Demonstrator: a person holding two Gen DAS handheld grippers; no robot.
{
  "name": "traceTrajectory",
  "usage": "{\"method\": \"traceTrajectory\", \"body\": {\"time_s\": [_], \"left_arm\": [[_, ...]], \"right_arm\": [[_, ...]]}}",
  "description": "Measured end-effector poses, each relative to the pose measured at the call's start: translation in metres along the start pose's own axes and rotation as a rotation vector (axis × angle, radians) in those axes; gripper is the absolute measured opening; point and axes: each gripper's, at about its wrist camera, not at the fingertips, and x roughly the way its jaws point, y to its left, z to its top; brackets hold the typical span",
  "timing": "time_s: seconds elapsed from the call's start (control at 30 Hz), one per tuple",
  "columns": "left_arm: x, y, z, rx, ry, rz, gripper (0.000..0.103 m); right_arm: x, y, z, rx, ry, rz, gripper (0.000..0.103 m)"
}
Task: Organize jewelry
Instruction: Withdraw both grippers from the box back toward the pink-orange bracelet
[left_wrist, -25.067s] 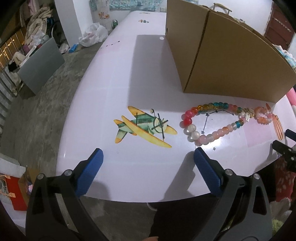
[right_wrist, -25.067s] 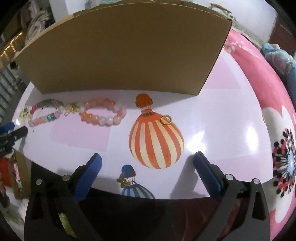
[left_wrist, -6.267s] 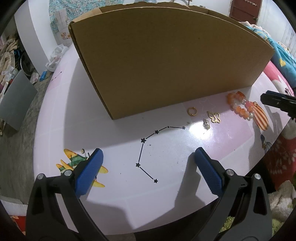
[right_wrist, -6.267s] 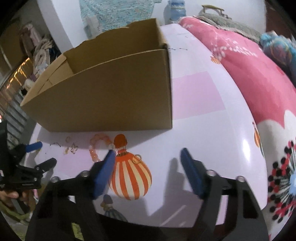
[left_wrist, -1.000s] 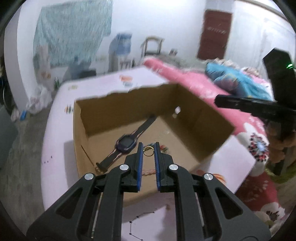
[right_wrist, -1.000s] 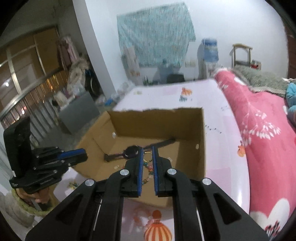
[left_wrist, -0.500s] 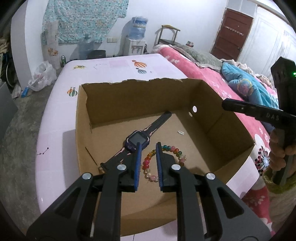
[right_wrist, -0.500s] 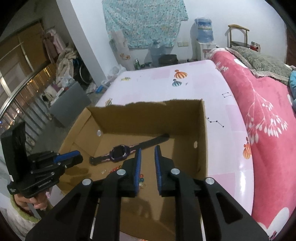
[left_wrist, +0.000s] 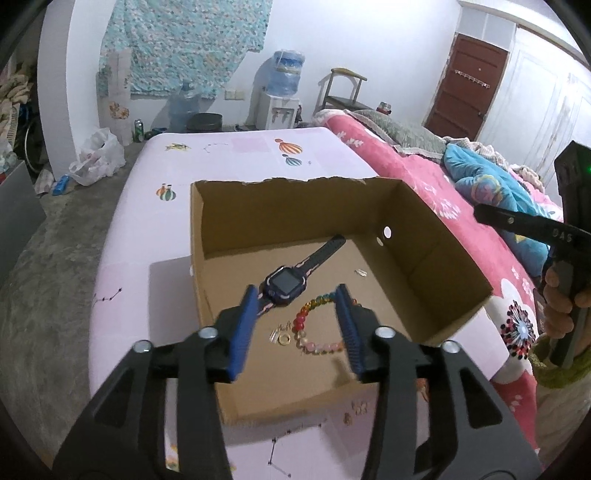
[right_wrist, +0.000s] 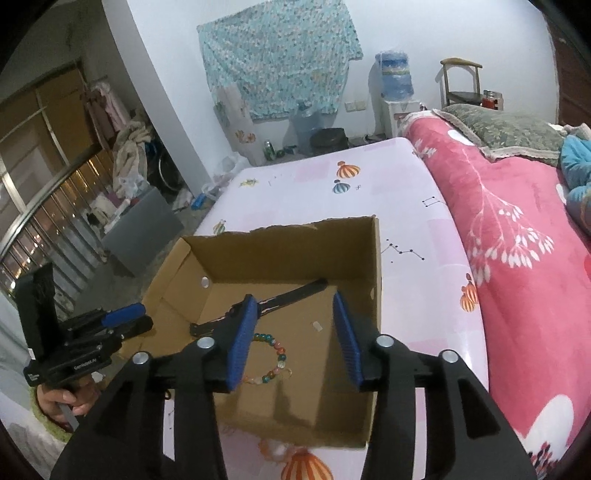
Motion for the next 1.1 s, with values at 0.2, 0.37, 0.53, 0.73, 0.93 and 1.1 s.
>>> {"method": "traceTrajectory", "body": {"time_s": [0.2,0.37,0.53,0.73,0.93,1.1], "left_arm": [[-0.042,0.001,-0.030,0.021,-0.055,0.036,0.071],[-0.060,0.005,-0.065,0.009,-0.046,0.047,0.085],[-0.029,0.000,-0.101,0.023,0.099,0.106,0.089],[0.021,-0.010,-0.131,0.061,0.243,0.195,0.089],[0.039,0.000,-0.138,0.026,0.289,0.229,0.089],[0.045,0.006,-0.138,0.012,0.295,0.253,0.090]], "right_arm": [[-0.040,0.001,-0.033,-0.001,-0.028,0.095,0.053],[-0.042,0.010,-0.076,-0.001,0.044,0.170,0.059],[-0.005,0.020,-0.130,0.042,0.214,0.206,0.059],[0.043,0.038,-0.166,0.036,0.345,0.174,0.051],[0.066,0.059,-0.173,-0.045,0.366,0.147,0.033],[0.080,0.056,-0.172,-0.060,0.374,0.111,0.025]]}}
